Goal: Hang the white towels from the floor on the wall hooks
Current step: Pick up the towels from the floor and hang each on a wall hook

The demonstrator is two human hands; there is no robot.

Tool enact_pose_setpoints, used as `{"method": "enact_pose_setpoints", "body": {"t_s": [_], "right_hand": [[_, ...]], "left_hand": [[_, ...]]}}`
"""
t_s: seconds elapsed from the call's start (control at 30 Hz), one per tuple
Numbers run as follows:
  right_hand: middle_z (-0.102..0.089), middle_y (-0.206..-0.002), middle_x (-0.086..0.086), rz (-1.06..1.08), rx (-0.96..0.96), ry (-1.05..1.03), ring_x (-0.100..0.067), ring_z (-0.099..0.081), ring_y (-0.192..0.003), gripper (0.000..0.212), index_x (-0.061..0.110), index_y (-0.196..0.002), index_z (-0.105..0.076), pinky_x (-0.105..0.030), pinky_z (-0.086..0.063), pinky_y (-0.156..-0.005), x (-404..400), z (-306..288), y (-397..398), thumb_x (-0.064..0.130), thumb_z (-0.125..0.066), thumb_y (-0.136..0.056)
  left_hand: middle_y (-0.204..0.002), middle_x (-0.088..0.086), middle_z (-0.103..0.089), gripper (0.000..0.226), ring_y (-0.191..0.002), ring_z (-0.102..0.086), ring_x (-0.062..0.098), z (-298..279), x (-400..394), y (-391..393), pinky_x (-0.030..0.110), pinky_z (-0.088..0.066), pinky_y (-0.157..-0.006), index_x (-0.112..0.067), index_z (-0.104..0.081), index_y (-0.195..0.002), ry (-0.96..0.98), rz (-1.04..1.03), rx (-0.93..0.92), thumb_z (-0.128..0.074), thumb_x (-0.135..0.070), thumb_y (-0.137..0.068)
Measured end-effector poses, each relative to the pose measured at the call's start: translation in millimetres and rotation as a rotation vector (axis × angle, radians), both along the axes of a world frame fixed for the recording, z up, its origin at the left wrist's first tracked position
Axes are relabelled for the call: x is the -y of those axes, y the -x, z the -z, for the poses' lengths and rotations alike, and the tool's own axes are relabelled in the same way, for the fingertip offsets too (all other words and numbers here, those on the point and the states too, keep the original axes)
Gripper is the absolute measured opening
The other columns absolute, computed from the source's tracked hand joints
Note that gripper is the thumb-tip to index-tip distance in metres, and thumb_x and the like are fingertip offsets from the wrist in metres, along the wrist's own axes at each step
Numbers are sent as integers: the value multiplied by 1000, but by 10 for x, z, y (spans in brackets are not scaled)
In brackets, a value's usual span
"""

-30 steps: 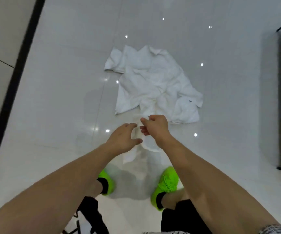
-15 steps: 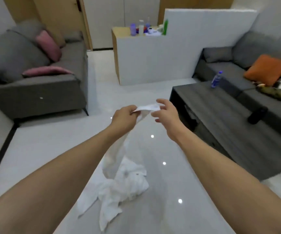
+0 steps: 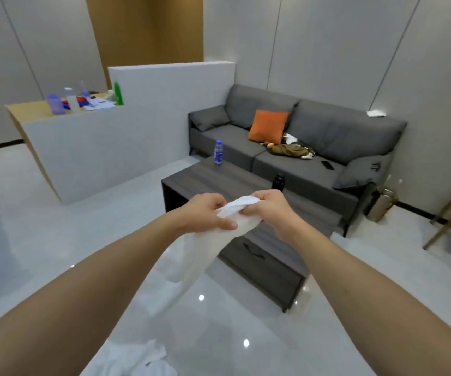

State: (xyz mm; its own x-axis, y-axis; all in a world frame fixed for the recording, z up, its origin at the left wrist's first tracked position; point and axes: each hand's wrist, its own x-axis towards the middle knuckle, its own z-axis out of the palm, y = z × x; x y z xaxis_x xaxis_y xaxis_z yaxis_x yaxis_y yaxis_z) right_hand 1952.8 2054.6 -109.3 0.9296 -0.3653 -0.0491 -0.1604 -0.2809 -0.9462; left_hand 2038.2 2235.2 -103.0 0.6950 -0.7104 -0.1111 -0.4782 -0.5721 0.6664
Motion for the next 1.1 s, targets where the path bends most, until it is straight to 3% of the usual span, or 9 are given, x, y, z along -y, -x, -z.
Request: {"method": "enact_pose_setpoints", "body": {"t_s": [0.17,0.3,0.4,0.47,0.6,0.73,0.83,0.93,1.1], "right_hand": [[-70,-75,-8,344,39,-88,-23,-64,-73,16,5,-76,-75,-30,-49,-61,706,-158,-8,1,-71,-61],[-70,-64,0,673,152,-174,-21,-64,-66,17,13,-70,-74,-24,-48,-48,1288,-191,187,-2,-71,-62],[-73,-79,-5,854,156,-161,-23,-68,-75,19,15,-79,-72,-34,-58,-60,1619,-60,432,7,-82,-66],[-73,-82,-5,912,115,-148,-22,-69,-76,24,17,-82,-72,-35,-60,-64,1806,51,621,18,-89,-65],[-76,-76,-1,949,93,-224,-19,-73,-70,27,19,-85,-75,-26,-55,-53,2267,144,1033,24,-91,-64],[-76,-78,0,1049,108,-245,-20,-73,-75,28,18,-91,-75,-27,-56,-53,2889,233,1419,23,-89,-68],[-76,-83,-4,1106,113,-234,-24,-71,-83,26,15,-91,-76,-34,-59,-66,3490,327,1670,23,-87,-70],[-74,-91,-6,1164,87,-246,-25,-69,-90,19,16,-89,-77,-39,-60,-79,4221,380,1860,21,-85,-73],[-71,-95,-3,1124,-11,-206,-22,-66,-90,16,16,-91,-73,-30,-53,-67,5380,341,1873,25,-80,-80]], "left_hand": [[-99,-9,-69,39,-86,-69,10,129,683,-484,31,-60,-76,-32,-65,-106,-76,181,-61,-80,-47,-73],[-97,-9,-70,32,-83,-70,8,159,1200,-770,31,-60,-76,-31,-67,-104,-56,284,-37,-77,-47,-78],[-91,-4,-71,30,-81,-68,12,148,1636,-887,34,-59,-74,-24,-70,-97,-45,311,41,-78,-45,-77],[-89,0,-70,28,-82,-67,16,149,1982,-852,39,-58,-76,-20,-70,-93,-11,344,78,-79,-42,-78],[-90,2,-68,28,-89,-62,22,137,2818,-626,41,-54,-80,-19,-68,-93,12,438,173,-77,-41,-79],[-86,0,-66,26,-86,-59,22,140,3756,-346,36,-48,-70,-21,-65,-86,-23,576,326,-77,-43,-78],[-84,-1,-68,25,-80,-62,20,187,4499,-170,35,-50,-67,-24,-67,-86,-45,616,376,-77,-44,-76],[-86,-3,-66,34,-78,-61,15,246,5255,-4,32,-49,-65,-23,-70,-100,-64,643,373,-78,-46,-76],[-88,-2,-64,35,-79,-59,15,253,6297,90,30,-47,-65,-22,-66,-100,-107,613,357,-78,-46,-77]]}}
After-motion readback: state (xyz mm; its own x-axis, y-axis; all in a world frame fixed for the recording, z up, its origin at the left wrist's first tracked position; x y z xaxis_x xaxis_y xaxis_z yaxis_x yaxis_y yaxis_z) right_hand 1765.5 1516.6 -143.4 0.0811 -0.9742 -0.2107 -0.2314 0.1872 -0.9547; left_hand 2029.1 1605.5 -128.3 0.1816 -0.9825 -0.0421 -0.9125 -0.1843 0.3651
